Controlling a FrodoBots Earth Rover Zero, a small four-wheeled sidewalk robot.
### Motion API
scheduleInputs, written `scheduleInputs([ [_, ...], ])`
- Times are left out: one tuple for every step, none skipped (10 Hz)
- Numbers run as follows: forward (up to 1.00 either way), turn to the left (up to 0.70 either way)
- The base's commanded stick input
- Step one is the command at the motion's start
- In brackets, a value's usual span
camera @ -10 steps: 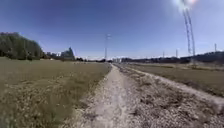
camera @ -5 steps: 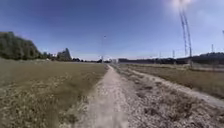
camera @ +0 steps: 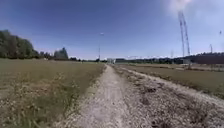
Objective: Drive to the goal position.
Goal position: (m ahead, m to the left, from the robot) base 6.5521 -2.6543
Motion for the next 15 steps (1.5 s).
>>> scheduleInputs([
  [0.70, 0.00],
  [0.70, -0.15],
  [0.70, -0.33],
  [0.70, 0.00],
  [0.70, 0.00],
  [0.70, 0.00],
  [0.70, 0.00],
  [0.70, 0.00],
  [0.70, 0.00],
  [0.70, 0.00],
  [0.70, 0.00],
  [0.70, 0.00],
  [0.70, -0.22],
  [0.70, -0.35],
  [0.70, -0.22],
])
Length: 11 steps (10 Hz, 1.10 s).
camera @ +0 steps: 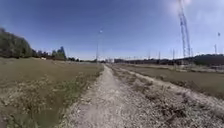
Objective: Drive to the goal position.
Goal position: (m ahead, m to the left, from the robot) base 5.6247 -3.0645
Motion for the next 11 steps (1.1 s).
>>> scheduleInputs([
  [0.70, -0.10],
  [0.70, 0.00],
  [0.70, 0.00],
  [0.70, 0.00],
  [0.70, -0.24],
  [0.70, -0.35],
  [0.70, -0.35],
  [0.70, 0.00],
  [0.70, 0.00],
  [0.70, 0.00],
  [0.70, 0.00],
])
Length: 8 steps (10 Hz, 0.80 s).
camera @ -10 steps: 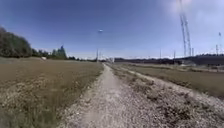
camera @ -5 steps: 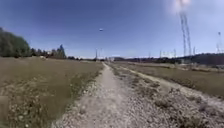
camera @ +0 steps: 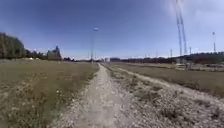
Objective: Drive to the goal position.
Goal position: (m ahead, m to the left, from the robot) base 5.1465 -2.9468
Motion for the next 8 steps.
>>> scheduleInputs([
  [0.70, 0.00],
  [0.70, 0.00],
  [0.70, 0.00],
  [0.70, 0.00],
  [0.70, 0.00],
  [0.70, 0.00],
  [0.70, 0.00],
  [0.70, 0.00],
])
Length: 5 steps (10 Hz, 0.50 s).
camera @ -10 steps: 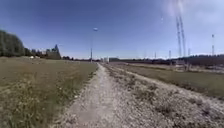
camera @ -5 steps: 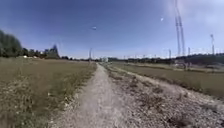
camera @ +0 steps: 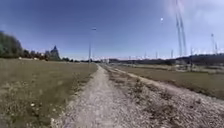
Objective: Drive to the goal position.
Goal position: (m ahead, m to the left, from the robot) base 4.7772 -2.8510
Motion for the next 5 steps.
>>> scheduleInputs([
  [0.70, 0.00],
  [0.70, 0.00],
  [0.70, 0.00],
  [0.70, 0.00],
  [0.70, 0.00],
])
